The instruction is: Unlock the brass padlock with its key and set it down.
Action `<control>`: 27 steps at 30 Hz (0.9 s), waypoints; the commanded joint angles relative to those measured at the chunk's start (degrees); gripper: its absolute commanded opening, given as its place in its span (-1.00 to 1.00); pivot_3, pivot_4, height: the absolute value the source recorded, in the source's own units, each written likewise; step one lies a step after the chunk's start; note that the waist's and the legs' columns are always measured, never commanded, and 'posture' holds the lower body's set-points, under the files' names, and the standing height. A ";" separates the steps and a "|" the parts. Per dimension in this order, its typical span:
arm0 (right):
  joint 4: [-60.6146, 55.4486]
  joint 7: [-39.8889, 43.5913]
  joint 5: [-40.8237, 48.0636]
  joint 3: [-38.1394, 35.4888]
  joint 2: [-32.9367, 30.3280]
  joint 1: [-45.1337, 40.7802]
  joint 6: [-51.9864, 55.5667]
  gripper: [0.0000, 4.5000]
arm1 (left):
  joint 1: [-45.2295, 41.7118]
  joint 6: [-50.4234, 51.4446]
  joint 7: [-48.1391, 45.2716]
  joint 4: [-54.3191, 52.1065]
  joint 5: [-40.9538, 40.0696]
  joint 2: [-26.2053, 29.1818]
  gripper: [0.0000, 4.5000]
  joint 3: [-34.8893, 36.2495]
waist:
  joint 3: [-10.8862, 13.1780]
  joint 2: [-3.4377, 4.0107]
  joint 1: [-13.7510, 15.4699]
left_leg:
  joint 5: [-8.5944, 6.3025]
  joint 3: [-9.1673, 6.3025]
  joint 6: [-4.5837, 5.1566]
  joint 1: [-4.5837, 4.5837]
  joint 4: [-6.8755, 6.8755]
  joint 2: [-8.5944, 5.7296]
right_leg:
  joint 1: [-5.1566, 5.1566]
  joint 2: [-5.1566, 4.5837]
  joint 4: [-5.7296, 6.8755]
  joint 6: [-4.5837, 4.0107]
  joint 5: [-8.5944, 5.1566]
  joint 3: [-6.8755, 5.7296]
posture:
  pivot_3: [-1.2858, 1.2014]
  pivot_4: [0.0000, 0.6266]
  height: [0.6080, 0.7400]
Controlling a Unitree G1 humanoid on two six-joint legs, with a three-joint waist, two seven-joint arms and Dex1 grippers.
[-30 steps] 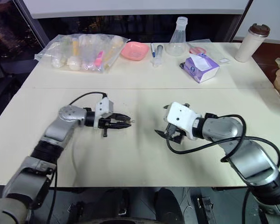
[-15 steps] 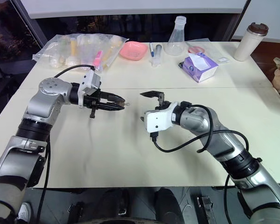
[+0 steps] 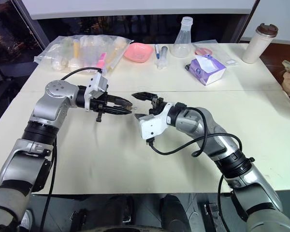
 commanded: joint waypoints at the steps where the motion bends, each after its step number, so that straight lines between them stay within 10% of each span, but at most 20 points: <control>1: -0.14 -0.46 -0.57 -1.42 0.58 -2.03 -1.31 -0.18 | -1.09 -0.18 -0.40 -1.47 -0.67 0.18 -0.67 1.19 | 0.00 0.00 -0.01 | 0.00 0.00 0.00 0.00 0.00 0.00 | -0.01 0.00 0.00 0.00 0.00 0.00 | 0.03 -0.52 0.62; 5: -0.14 -0.20 -0.60 -1.83 0.86 -2.01 -1.77 -0.97 | -0.44 -0.36 -0.38 -2.05 -0.45 0.36 -0.67 1.24 | 0.00 0.00 0.02 | 0.00 0.01 0.00 0.00 0.00 0.00 | -0.01 0.00 0.01 0.00 0.00 0.01 | 0.03 -0.52 0.62; 27: -5.78 21.20 23.17 -4.58 4.21 -2.48 30.42 -0.97 | 2.47 -21.83 2.86 -4.75 6.08 -0.51 -0.67 -0.03 | 0.00 0.00 0.07 | -0.14 0.00 0.25 0.00 0.01 0.01 | -0.01 -0.08 0.03 0.00 0.00 0.01 | 0.03 -0.52 0.62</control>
